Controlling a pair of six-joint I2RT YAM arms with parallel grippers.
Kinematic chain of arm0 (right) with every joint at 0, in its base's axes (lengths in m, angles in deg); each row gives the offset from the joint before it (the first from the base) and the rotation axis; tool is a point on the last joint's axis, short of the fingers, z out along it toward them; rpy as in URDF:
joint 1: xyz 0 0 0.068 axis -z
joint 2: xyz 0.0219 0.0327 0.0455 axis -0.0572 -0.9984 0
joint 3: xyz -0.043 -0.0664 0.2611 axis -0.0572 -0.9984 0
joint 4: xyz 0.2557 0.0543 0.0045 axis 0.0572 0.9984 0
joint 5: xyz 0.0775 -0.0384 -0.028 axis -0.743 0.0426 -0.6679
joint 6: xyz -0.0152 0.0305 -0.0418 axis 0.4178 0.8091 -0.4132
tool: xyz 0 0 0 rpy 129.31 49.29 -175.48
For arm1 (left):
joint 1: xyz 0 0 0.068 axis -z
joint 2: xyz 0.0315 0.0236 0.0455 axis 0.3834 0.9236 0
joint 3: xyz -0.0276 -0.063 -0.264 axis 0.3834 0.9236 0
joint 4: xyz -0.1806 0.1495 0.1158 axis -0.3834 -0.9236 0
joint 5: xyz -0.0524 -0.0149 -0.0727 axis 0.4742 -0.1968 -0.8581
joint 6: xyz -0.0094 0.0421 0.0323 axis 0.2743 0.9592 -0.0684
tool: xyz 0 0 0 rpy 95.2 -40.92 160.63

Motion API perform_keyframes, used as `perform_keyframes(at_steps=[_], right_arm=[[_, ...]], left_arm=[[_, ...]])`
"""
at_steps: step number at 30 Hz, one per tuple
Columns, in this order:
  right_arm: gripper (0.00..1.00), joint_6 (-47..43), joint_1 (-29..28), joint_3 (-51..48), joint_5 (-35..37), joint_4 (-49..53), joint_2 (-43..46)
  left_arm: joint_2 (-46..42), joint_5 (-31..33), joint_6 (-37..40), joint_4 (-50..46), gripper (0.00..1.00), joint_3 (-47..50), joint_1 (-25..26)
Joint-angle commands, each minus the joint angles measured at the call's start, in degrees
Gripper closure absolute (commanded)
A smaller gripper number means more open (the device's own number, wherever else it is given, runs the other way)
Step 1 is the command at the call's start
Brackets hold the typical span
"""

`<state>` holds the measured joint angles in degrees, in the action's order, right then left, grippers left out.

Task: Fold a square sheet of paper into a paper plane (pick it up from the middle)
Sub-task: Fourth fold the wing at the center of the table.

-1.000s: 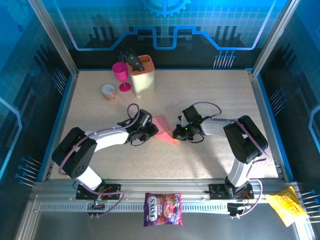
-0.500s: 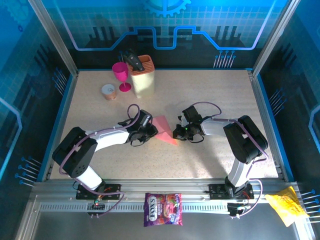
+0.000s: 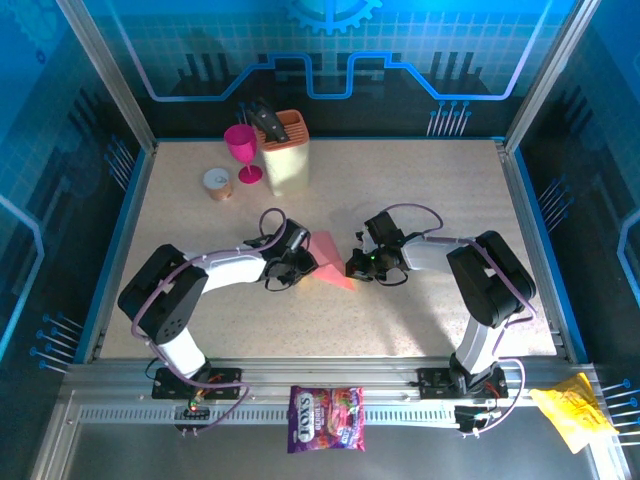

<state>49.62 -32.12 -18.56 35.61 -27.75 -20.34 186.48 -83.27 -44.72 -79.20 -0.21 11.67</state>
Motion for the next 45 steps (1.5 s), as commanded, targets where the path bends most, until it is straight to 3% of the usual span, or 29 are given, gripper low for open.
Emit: perform_keyframes(at_steps=[1,8,15,27,45], right_arm=[[1.0,-0.3,0.6,-1.79,2.38,2.33,-2.42],[1.0,-0.36,0.58,-1.85,2.38,2.33,-2.42],[1.0,-0.37,0.56,-1.83,2.38,1.99,-2.42],[1.0,-0.37,0.54,-1.92,2.41,2.23,-2.42],[1.0,-0.45,0.54,-1.84,2.43,2.34,-2.44]], left_arm=[[0.99,-1.22,0.09,-0.09,0.69,-2.17,-0.19],[0.52,-1.37,0.36,0.15,0.69,-1.94,-0.2],[0.05,2.44,-0.83,-7.01,0.7,-2.71,-0.1],[4.2,-0.63,-0.38,-4.07,0.7,-5.63,0.06],[0.26,-0.78,-0.8,-3.59,0.7,-4.47,0.15]])
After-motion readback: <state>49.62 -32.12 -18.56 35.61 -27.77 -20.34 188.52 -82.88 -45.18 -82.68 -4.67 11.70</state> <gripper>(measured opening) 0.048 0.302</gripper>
